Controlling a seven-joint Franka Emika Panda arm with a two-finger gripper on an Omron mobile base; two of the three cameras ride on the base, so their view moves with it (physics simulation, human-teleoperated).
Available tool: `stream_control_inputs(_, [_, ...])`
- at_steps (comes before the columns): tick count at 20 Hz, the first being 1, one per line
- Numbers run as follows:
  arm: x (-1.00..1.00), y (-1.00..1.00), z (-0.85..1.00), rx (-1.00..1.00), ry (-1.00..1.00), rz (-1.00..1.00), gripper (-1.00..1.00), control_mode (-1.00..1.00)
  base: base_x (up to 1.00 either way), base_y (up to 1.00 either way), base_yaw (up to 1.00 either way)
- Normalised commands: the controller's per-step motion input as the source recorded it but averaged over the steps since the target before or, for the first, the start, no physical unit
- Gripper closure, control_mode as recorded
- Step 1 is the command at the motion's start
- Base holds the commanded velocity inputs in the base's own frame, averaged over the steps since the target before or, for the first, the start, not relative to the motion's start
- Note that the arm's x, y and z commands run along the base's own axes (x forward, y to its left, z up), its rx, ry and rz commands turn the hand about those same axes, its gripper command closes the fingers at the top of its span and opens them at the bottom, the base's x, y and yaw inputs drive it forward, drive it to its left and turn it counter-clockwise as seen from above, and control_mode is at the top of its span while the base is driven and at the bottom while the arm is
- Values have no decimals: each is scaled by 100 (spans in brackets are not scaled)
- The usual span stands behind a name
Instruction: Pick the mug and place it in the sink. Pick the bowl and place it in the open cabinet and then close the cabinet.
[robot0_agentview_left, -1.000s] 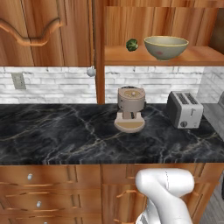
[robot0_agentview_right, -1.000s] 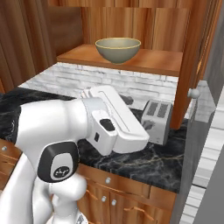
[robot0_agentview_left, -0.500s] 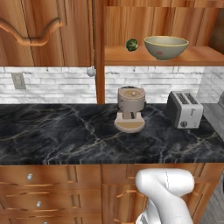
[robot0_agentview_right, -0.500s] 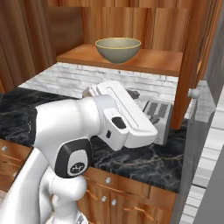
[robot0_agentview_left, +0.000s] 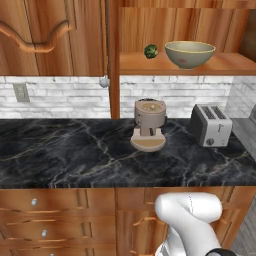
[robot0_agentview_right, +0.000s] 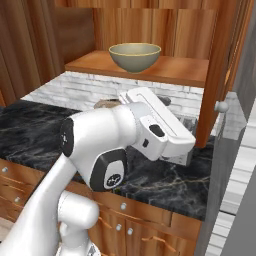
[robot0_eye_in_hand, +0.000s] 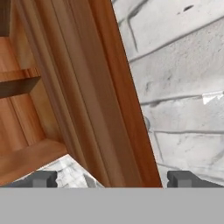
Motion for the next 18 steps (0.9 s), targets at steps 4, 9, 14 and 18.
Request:
stream_control_inputs(4, [28,-17,0,0,-2,2,-100,-100,0,0,0])
stream_control_inputs(9, [18,-24,0,0,-8,5,-100,-100,0,0,0])
stream_control_inputs(14, [15,-19,0,0,-7,6,-100,-100,0,0,0])
stream_control_inputs(18, [25,-9,0,0,-5,4,-100,-100,0,0,0])
